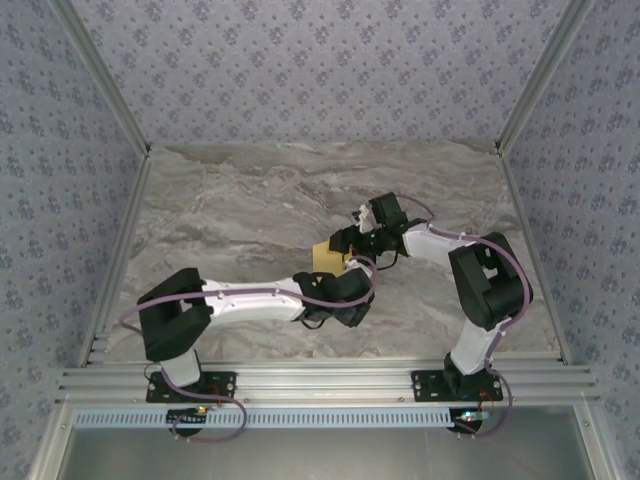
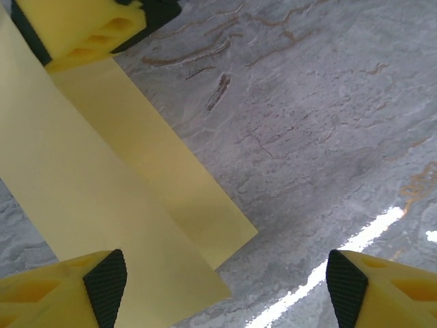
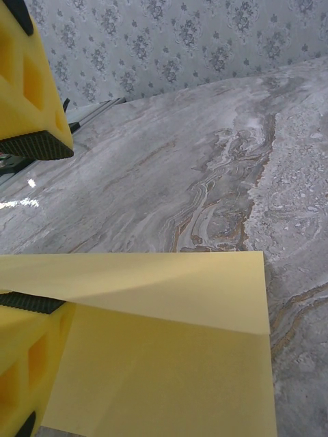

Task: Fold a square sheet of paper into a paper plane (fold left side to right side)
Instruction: Fold the triangle a second time at the center of the table.

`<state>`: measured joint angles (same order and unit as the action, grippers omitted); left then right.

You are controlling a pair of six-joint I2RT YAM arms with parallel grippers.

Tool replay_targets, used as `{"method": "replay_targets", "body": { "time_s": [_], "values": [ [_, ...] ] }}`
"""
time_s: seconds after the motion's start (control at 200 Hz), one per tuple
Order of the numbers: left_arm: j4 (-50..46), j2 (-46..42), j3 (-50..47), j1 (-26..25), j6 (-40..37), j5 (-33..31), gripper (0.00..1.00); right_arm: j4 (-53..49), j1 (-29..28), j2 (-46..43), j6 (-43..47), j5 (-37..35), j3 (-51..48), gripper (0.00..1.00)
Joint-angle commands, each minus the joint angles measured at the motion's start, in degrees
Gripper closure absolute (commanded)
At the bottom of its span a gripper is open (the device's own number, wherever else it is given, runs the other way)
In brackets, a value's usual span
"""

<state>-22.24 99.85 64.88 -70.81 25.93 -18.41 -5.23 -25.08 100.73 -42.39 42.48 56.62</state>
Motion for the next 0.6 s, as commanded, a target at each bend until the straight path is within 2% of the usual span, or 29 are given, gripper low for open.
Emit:
{"method": "replay_targets", "body": {
  "time_s": [0.0,0.095,0.225,0.41,0.6],
  "values": [
    [-7.8,3.1,4.5,-1.1,-1.1,-6.3,0.23,-2.0,0.3,0.7,1.3,0.4,1.4,0.44],
    [-10.5,5.1,6.8,-1.7,-0.7,-9.5,0.27,-2.0,0.3,0.7,1.3,0.4,1.3,0.44],
    [-11.5,6.0,7.7,-2.5,-0.8,-11.7,0.41,-2.3,0.3,0.6,1.5,0.2,1.2,0.44],
    [-10.0,4.3,6.2,-2.7,-1.3,-11.8,0.66,-2.7,0.2,0.6,1.8,-0.2,1.1,0.45],
    [-7.8,2.1,4.0,-2.7,-2.1,-10.9,0.82,-3.9,0.2,0.6,2.8,-0.9,1.5,0.44]
  ]
}}
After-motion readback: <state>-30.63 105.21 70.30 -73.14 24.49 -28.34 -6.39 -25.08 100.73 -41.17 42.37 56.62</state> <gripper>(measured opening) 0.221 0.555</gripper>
